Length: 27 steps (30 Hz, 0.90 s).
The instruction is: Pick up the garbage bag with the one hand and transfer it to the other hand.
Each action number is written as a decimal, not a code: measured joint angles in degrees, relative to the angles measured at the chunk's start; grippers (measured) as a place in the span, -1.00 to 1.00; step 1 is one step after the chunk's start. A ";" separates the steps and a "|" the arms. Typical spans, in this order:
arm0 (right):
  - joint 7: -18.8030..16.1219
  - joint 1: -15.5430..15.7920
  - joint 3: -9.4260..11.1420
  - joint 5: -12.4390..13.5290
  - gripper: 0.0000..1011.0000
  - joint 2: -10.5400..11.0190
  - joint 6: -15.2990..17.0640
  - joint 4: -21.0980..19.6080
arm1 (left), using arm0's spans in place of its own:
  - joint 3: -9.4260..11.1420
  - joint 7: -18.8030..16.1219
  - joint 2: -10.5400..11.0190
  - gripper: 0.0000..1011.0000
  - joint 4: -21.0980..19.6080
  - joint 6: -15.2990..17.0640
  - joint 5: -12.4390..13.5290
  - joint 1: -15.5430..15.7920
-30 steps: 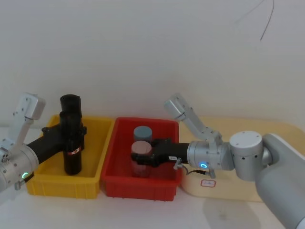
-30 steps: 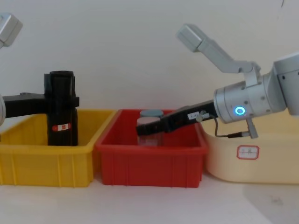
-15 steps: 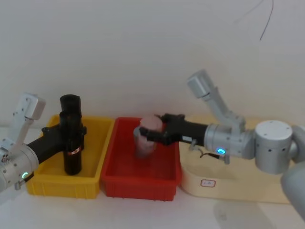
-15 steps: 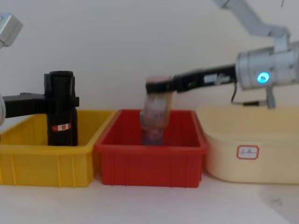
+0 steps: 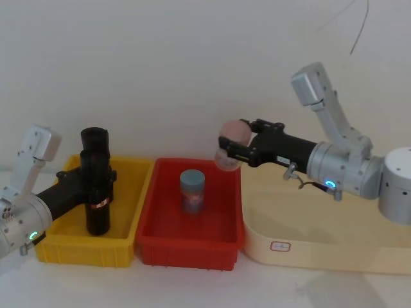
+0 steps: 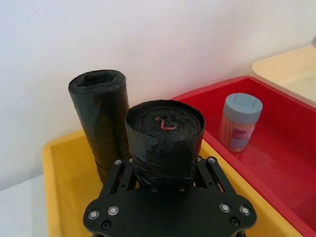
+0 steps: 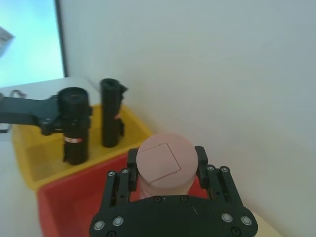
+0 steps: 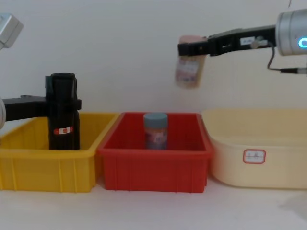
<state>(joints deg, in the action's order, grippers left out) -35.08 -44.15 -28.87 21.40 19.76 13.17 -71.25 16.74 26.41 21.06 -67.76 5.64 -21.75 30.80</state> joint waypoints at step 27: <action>12.33 -0.26 3.75 -5.07 0.29 1.26 2.05 9.03 | 0.00 0.00 0.00 -0.14 0.00 0.00 -0.01 0.00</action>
<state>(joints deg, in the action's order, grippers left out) -22.75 -44.41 -25.12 16.33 21.02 15.22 -62.22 16.75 26.41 21.06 -67.75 5.64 -21.75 30.80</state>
